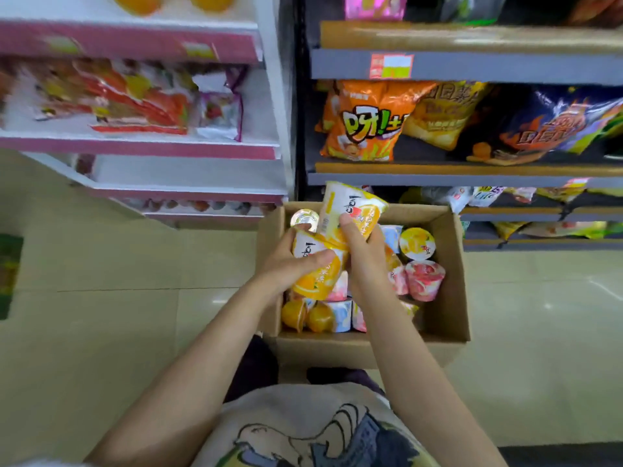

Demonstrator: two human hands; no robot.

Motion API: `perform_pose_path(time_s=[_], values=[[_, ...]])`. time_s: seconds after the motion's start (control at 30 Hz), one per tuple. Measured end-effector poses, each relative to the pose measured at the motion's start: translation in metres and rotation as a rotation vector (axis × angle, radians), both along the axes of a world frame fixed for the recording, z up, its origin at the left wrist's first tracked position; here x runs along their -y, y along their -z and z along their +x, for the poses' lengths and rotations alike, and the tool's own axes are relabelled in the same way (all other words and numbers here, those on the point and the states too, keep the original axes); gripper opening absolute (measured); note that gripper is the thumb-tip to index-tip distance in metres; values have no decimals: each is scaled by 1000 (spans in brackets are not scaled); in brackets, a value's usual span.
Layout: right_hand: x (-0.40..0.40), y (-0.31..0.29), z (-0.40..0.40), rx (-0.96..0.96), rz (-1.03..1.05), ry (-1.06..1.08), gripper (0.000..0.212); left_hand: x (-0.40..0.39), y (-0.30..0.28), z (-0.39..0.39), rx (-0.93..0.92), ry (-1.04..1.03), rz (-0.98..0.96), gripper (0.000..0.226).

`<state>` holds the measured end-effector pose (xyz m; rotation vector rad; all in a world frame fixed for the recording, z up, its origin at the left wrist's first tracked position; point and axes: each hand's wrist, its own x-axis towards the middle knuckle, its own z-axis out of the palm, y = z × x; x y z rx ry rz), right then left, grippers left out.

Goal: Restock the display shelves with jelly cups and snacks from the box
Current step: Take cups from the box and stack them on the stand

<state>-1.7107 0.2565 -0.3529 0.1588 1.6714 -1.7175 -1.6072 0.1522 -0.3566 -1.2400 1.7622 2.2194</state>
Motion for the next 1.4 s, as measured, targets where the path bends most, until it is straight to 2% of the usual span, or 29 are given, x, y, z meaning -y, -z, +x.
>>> perform_pose_path(time_s=[0.1, 0.2, 0.33, 0.43, 0.53, 0.63, 0.77, 0.87, 1.03, 1.17, 1.4], values=[[38, -32, 32, -51, -62, -70, 61, 36, -32, 25, -63, -65, -32, 70], [85, -80, 54, -126, -130, -82, 64, 81, -76, 45, -139, -132, -100, 68], [148, -154, 67, -326, -241, -138, 66, 145, -147, 60, -274, -161, -209, 57], [198, -203, 68, -470, -285, -192, 57, 195, -188, 66, -363, -209, -294, 71], [247, -236, 68, -587, -287, -206, 64, 243, -210, 71, -439, -296, -330, 79], [296, -252, 64, -657, -215, -218, 70, 288, -218, 82, -457, -410, -392, 89], [352, -261, 51, -773, -51, -232, 100, 344, -215, 85, -479, -540, -472, 104], [383, -264, 40, -885, 11, -264, 86, 370, -207, 76, -426, -501, -488, 109], [418, -268, 6, -1090, 179, -310, 84, 391, -191, 47, -429, -489, -416, 97], [428, -276, -28, -1097, 272, -348, 89, 411, -185, 26, -445, -457, -381, 92], [430, -273, -65, -888, 349, -308, 94, 436, -185, -11, -381, -416, -427, 103]])
